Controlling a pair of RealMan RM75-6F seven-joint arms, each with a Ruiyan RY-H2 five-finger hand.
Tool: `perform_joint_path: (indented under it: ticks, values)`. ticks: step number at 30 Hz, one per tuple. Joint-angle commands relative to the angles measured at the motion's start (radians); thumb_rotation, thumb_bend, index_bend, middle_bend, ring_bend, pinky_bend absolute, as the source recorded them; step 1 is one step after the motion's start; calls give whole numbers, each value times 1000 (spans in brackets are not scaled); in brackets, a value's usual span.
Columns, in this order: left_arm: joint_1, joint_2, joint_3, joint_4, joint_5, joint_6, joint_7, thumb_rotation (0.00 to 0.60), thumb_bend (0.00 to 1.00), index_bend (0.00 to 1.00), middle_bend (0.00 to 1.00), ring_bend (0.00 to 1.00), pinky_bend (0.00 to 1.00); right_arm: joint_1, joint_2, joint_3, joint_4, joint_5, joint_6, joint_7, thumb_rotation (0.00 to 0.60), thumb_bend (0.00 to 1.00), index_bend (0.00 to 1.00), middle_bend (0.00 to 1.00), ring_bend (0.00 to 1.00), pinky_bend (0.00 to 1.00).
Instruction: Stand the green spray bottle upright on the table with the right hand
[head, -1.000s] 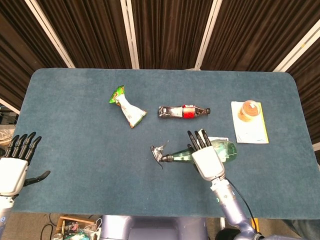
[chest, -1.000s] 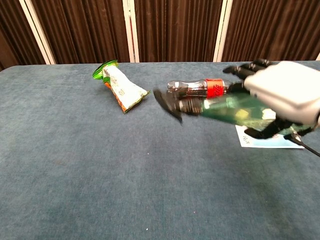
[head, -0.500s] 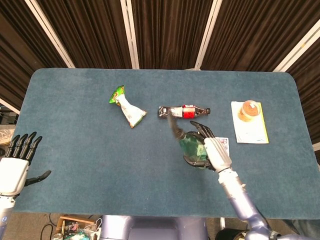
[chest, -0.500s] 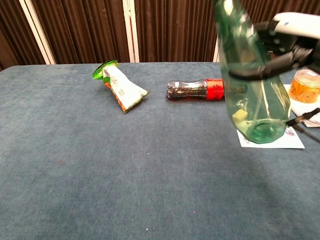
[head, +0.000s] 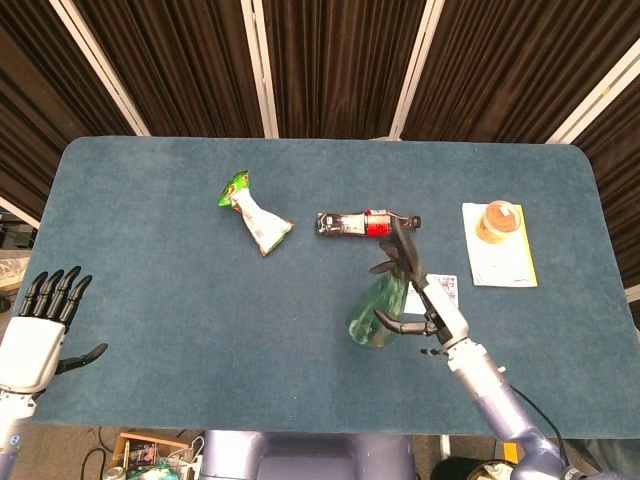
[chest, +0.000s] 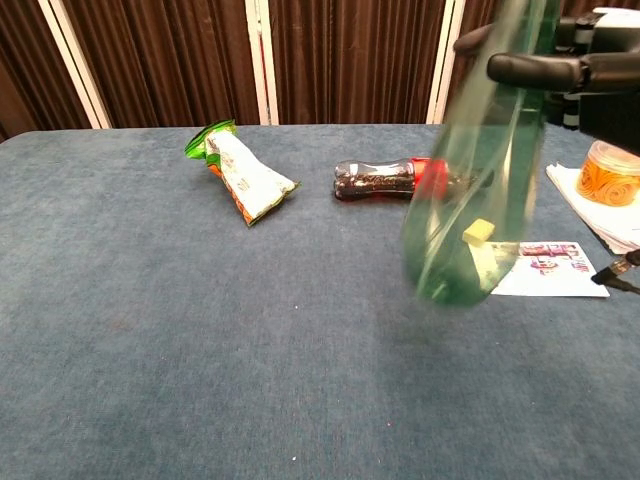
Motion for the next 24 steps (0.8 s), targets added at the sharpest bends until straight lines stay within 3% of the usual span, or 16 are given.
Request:
perform_joint_path:
  ticks: [1, 6, 10, 20, 24]
  values:
    - [1, 0, -1, 1, -3, 1, -1, 600, 9, 0, 0, 0, 47, -29, -93, -49, 116, -124, 154, 41, 600, 435, 854, 81, 0, 0]
    - [5, 0, -3, 7, -10, 2, -4, 600, 9, 0, 0, 0, 47, -42, -214, -85, 238, -189, 300, 20, 600, 435, 854, 82, 0, 0]
    - [9, 1, -4, 10, -12, 6, -9, 600, 9, 0, 0, 0, 47, -33, -274, -108, 314, -205, 345, 3, 600, 435, 854, 81, 0, 0]
    - [14, 6, -6, 12, -11, 15, -24, 600, 9, 0, 0, 0, 47, -4, -279, -134, 319, -186, 346, -47, 600, 433, 844, 77, 0, 0]
    - [15, 6, -7, 12, -10, 18, -26, 600, 9, 0, 0, 0, 47, 4, -271, -147, 311, -183, 341, -67, 600, 402, 766, 56, 0, 0]
